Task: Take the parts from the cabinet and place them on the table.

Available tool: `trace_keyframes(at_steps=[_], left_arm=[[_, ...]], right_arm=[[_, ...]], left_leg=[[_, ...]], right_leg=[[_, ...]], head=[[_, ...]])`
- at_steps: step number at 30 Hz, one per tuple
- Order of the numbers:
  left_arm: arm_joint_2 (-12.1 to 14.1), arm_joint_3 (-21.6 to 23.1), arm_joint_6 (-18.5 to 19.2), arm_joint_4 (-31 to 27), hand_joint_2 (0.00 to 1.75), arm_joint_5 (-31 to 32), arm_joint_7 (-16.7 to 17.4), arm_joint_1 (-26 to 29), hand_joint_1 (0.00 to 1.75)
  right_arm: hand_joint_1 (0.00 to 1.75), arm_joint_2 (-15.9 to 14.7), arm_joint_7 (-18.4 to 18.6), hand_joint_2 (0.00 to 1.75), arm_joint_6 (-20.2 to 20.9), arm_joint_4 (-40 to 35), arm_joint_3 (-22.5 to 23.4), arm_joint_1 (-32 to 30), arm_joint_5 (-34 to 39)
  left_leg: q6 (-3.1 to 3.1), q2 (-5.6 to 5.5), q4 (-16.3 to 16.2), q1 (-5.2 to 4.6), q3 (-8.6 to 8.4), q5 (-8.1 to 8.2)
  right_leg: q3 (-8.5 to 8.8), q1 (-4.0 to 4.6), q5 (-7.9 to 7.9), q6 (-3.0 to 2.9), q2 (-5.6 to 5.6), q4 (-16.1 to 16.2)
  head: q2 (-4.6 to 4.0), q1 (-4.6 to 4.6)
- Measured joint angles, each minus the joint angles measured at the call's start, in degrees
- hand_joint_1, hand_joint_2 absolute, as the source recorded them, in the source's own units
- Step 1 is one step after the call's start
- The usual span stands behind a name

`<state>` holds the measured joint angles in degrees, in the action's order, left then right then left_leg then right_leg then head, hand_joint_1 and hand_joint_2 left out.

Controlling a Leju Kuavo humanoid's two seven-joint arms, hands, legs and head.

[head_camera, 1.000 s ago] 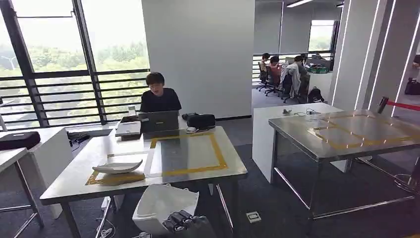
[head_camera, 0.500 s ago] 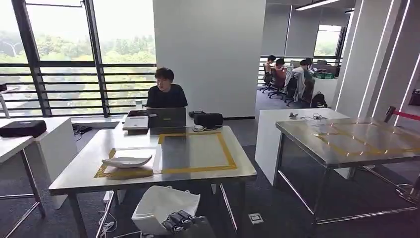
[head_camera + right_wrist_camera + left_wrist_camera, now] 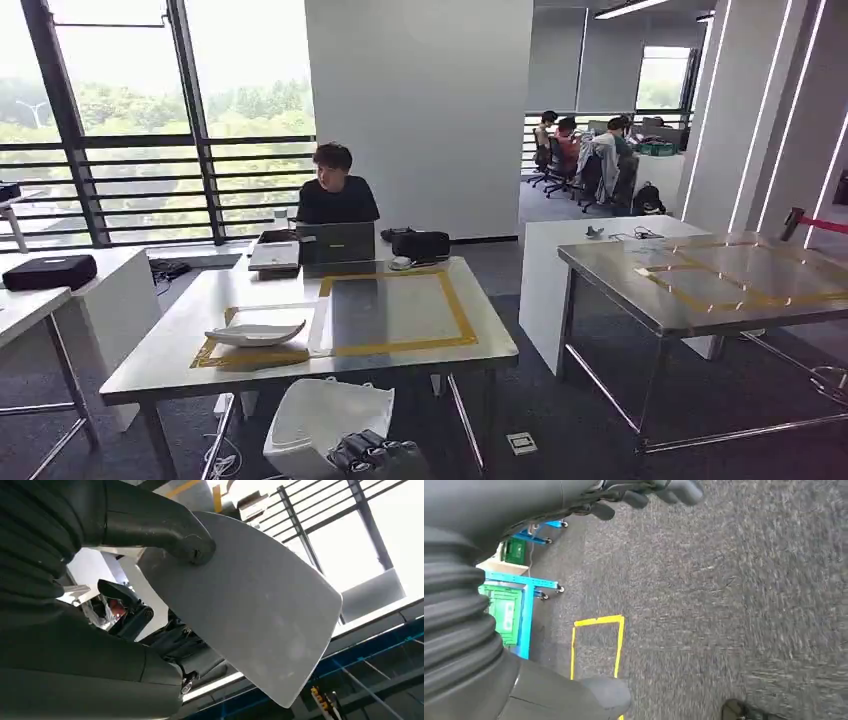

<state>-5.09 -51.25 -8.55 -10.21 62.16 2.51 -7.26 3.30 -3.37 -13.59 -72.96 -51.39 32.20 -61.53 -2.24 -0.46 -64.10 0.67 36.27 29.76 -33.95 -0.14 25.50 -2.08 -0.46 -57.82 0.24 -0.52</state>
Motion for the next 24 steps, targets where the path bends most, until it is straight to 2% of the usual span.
trace_keyframes(at_steps=[2, 3, 4, 5, 7, 8, 9, 10, 12, 13, 14, 15, 17, 18, 19, 20, 21, 22, 23, 24], left_arm=[[0.2, 0.0, 0.1, 0.0, 1.75, -0.2, 0.0, 0.0, 0.00], [0.3, 0.0, 0.1, 0.0, 1.75, -0.3, 0.0, 0.2, 0.00], [0.3, 0.0, 0.2, 0.0, 1.75, -0.3, 0.0, 0.2, 0.00], [0.3, 0.0, 0.2, 0.0, 1.75, -0.3, 0.0, 0.3, 0.00], [0.4, 0.0, 0.2, 0.0, 1.75, -0.3, -0.2, 0.2, 0.00], [0.2, 0.0, 0.2, 0.0, 1.75, -0.3, -0.2, 0.2, 0.00], [0.2, 0.0, 0.2, 0.0, 1.75, -0.3, -0.2, 0.1, 0.00], [0.2, 0.0, 0.3, 0.0, 1.75, -0.3, -0.2, 0.1, 0.00], [0.2, 0.0, 0.3, 0.0, 1.75, -0.3, -0.2, 0.2, 0.00], [0.2, 0.0, 0.4, 0.0, 1.75, -0.3, -0.2, 0.2, 0.00], [0.2, 0.0, 0.4, 0.0, 1.75, -0.3, -0.2, 0.2, 0.00], [0.3, 0.0, 0.3, 0.0, 1.75, -0.3, -0.2, 0.1, 0.00], [0.3, 0.0, 0.4, 0.0, 1.75, -0.3, -0.2, 0.1, 0.00], [0.3, 0.0, 0.5, 0.0, 1.75, -0.3, -0.2, 0.2, 0.00], [0.3, 0.0, 0.7, 0.0, 1.75, -0.3, -0.2, 0.2, 0.00], [0.3, 0.0, 0.7, 0.0, 1.75, -0.3, -0.2, 0.2, 0.00], [0.3, 0.0, 0.7, 0.0, 1.75, -0.3, -0.2, 0.1, 0.00], [0.3, 0.0, 0.7, 0.0, 1.75, -0.3, -0.2, 0.1, 0.00], [0.3, 0.0, 0.7, 0.0, 1.75, -0.3, -0.3, 0.1, 0.00], [0.2, 0.0, 0.7, 0.0, 1.75, -0.3, -0.3, 0.0, 0.00]], right_arm=[[1.75, 0.0, 0.1, 1.75, 0.1, 0.0, 0.0, -0.4, -0.2], [1.75, 0.0, 0.1, 1.75, 0.1, 0.0, 0.0, -0.6, -0.3], [1.75, 0.0, 0.1, 1.75, 0.1, 0.0, 0.0, -0.7, -0.4], [1.75, 0.0, 0.2, 1.75, 0.2, 0.0, 0.0, -0.8, -0.5], [1.75, 0.1, 0.4, 1.75, 0.3, -0.1, 0.0, -0.8, -0.8], [1.75, 0.2, 0.6, 1.75, 0.3, -0.3, 0.0, -0.8, -0.9], [1.75, 0.2, 0.8, 1.75, 0.4, -0.4, 0.0, -0.8, -0.9], [1.75, 0.2, 0.8, 1.75, 0.5, -0.5, 0.0, -0.9, -1.1], [1.75, 0.2, 1.0, 1.75, 0.5, -0.5, 0.0, -1.0, -1.2], [1.75, 0.2, 0.9, 1.75, 0.5, -0.6, 0.0, -1.0, -1.3], [1.75, 0.2, 0.9, 1.75, 0.5, -0.8, 0.0, -1.0, -1.3], [1.75, 0.2, 0.9, 1.75, 0.5, -0.9, 0.0, -1.0, -1.3], [1.75, 0.2, 0.9, 1.75, 0.5, -0.9, 0.0, -1.2, -1.4], [1.75, 0.1, 0.9, 1.75, 0.5, -0.9, 0.0, -1.3, -1.4], [1.75, 0.1, 0.8, 1.75, 0.5, -0.9, 0.0, -1.6, -1.6], [1.75, 0.1, 0.7, 1.75, 0.6, -1.0, 0.0, -1.7, -1.9], [1.75, 0.1, 0.6, 1.75, 0.7, -1.0, 0.0, -1.7, -2.0], [1.75, 0.1, 0.5, 1.75, 0.8, -1.2, 0.0, -1.6, -2.1], [1.75, 0.1, 0.3, 1.75, 0.9, -1.4, 0.1, -1.5, -2.2], [1.75, 0.1, 0.0, 1.75, 0.9, -1.4, 0.2, -1.5, -2.3]], left_leg=[[-0.62, 0.05, -8.9, 0.30, 4.43, 3.95], [-0.89, 0.05, -12.0, 0.43, 6.03, 4.55], [-1.14, 0.08, -12.0, 0.62, 6.15, 3.65], [-1.38, 0.12, -9.1, 0.86, 4.78, 1.39], [-2.10, 0.46, 1.2, 1.42, -0.41, -3.74], [-2.49, 0.69, 4.1, 1.55, -1.87, -3.24], [-1.33, 0.09, 4.5, 1.16, -2.19, -3.07], [-0.45, 0.06, 4.2, 1.23, -1.92, -3.00], [0.49, 0.01, 3.9, 1.02, -1.73, -2.87], [1.04, 0.01, 4.1, 1.19, -1.87, -2.99], [1.34, 0.01, 4.1, 1.18, -1.94, -2.96], [1.70, 0.02, 4.1, 1.14, -1.95, -2.91], [2.03, 0.05, 4.1, 0.82, -1.90, -2.79], [2.13, 0.05, 4.1, 0.60, -1.92, -2.73], [2.25, 0.03, 4.1, 0.39, -2.01, -2.65], [2.33, 0.00, 4.1, 0.21, -2.16, -2.57], [2.43, -0.12, 4.1, 0.05, -2.37, -2.49], [2.42, -0.26, 4.1, -0.12, -2.62, -2.40], [2.36, -0.27, 4.1, -0.12, -2.73, -2.26], [2.07, -0.25, 4.0, -0.49, -2.57, -2.11]], right_leg=[[0.00, -0.09, 0.13, -0.10, -0.06, 0.0], [0.00, -0.15, 0.16, -0.08, -0.07, 0.0], [0.09, -0.31, 0.24, 0.05, -0.06, -0.1], [0.23, -0.49, 0.37, 0.29, -0.04, -0.1], [0.49, -1.00, 0.91, 1.13, -0.03, -0.7], [0.37, -0.88, 1.25, 1.66, -0.03, -1.1], [0.02, -0.61, 1.53, 2.15, 0.07, -1.7], [-0.01, -0.28, 1.38, 2.37, 0.06, -1.5], [0.12, -0.58, 1.23, 2.82, 0.05, -1.3], [0.10, -0.75, 1.54, 3.26, 0.06, -1.4], [-0.22, -0.77, 2.34, 3.41, 0.11, -2.7], [-1.81, -0.79, 4.20, 3.42, 0.14, -5.9], [-6.80, -0.66, 8.30, 3.50, 0.19, -15.5], [-8.70, -0.65, 9.08, 3.37, 0.19, -18.9], [-9.44, -0.56, 8.44, 3.10, 0.20, -19.7], [-8.78, -0.37, 6.70, 2.71, 0.23, -17.8], [-6.82, -0.12, 4.03, 2.14, 0.32, -13.5], [-4.18, 0.30, 1.26, 1.37, 0.44, -7.9], [-2.02, 0.74, -0.42, 0.44, 0.57, -3.0], [-1.51, 0.90, 0.51, 0.19, 0.37, -2.1]], head=[[0.00, 0.11], [0.00, 0.13], [0.00, 0.18], [0.00, 0.15], [0.00, 0.18], [0.00, 0.24], [0.00, 0.38], [0.00, 0.09], [0.00, 0.07], [0.00, 0.07], [0.00, -0.02], [0.00, -0.04], [0.00, -0.17], [0.00, -0.20], [0.00, -0.20], [0.00, -0.20], [0.00, -0.22], [0.00, -0.22], [0.00, -0.22], [0.00, -0.05]])
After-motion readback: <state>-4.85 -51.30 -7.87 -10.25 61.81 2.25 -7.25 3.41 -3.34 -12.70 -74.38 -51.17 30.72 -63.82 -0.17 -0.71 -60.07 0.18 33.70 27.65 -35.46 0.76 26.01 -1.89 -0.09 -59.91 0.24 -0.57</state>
